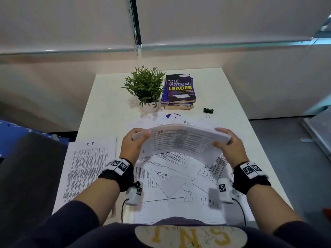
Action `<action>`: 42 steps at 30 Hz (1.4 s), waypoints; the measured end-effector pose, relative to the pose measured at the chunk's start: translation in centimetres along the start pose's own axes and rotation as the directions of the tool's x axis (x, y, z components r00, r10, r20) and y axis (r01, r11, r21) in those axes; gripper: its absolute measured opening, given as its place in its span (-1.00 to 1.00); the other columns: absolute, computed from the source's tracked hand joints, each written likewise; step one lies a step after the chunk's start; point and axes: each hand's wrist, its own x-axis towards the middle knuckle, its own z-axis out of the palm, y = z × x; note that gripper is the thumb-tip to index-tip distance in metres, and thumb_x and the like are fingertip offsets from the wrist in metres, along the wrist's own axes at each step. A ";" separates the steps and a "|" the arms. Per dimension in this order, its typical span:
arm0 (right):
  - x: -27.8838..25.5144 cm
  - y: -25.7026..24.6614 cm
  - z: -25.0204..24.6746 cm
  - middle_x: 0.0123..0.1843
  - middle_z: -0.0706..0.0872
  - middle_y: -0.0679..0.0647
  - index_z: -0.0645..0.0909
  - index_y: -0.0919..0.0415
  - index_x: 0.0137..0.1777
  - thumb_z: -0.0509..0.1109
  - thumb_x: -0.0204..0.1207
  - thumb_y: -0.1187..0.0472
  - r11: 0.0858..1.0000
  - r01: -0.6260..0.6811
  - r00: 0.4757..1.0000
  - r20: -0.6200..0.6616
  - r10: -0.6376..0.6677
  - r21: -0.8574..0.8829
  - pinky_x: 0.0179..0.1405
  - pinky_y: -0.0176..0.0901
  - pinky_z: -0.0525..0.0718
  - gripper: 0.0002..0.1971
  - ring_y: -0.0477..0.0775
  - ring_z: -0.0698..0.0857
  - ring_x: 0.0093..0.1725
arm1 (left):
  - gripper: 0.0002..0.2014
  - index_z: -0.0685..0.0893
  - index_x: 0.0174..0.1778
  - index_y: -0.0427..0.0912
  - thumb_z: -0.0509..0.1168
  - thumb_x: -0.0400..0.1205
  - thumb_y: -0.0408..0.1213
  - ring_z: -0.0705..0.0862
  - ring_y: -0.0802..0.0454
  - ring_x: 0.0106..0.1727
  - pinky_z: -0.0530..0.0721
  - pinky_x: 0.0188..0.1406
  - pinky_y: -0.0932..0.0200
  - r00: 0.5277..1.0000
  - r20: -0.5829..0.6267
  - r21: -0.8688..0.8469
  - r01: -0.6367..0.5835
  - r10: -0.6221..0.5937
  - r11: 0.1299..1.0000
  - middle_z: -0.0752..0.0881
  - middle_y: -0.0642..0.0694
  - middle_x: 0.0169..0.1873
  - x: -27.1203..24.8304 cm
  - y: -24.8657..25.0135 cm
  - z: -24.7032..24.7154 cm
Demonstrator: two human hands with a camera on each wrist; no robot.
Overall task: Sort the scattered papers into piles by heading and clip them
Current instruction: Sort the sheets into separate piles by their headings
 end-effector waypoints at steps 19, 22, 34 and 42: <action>0.5 -0.1 1.4 -0.04 0.79 0.05 0.72 0.16 0.09 0.53 0.40 0.39 0.971 -0.138 0.987 -0.054 0.151 0.193 -0.17 -0.21 0.66 -0.72 0.21 0.74 0.04 | -0.72 0.71 0.02 -0.20 0.55 0.46 -0.22 0.76 -0.11 -0.13 0.72 -0.40 0.19 0.997 0.050 0.079 0.046 -0.050 0.996 0.79 -0.17 -0.10 0.2 -0.7 0.5; 1.1 -0.3 1.4 -0.14 0.79 0.06 0.76 0.20 -0.05 0.55 0.34 0.40 0.972 -0.128 0.989 -0.049 0.141 0.197 -0.06 -0.12 0.62 -0.80 0.13 0.71 -0.07 | -0.78 0.79 -0.01 -0.17 0.55 0.44 -0.26 0.77 -0.08 -0.12 0.70 -0.27 0.20 0.996 -0.009 0.019 0.091 -0.091 0.996 0.85 -0.09 -0.12 0.7 -0.7 0.2; 1.1 1.6 1.5 0.07 0.83 0.15 0.76 0.14 0.04 0.73 0.09 0.19 0.953 -0.273 0.961 0.075 0.266 0.130 0.31 0.27 0.62 -0.54 0.22 0.76 0.15 | -0.73 0.81 0.02 -0.12 0.60 0.43 -0.21 0.84 -0.01 -0.08 0.80 -0.07 0.08 0.990 0.057 0.191 0.117 -0.130 0.974 0.87 -0.01 -0.14 0.6 -1.4 -0.2; 2.7 -6.7 1.9 0.50 0.46 -0.13 0.39 -0.13 0.52 0.69 0.24 0.01 0.745 0.248 0.967 0.119 -0.224 -0.619 0.55 0.08 0.19 -0.16 -0.06 0.42 0.46 | -0.73 0.79 0.03 -0.14 0.60 0.43 -0.28 0.83 -0.02 -0.08 0.79 0.02 -0.03 0.976 0.216 0.282 -0.079 0.017 0.956 0.86 -0.07 -0.16 1.5 4.9 0.7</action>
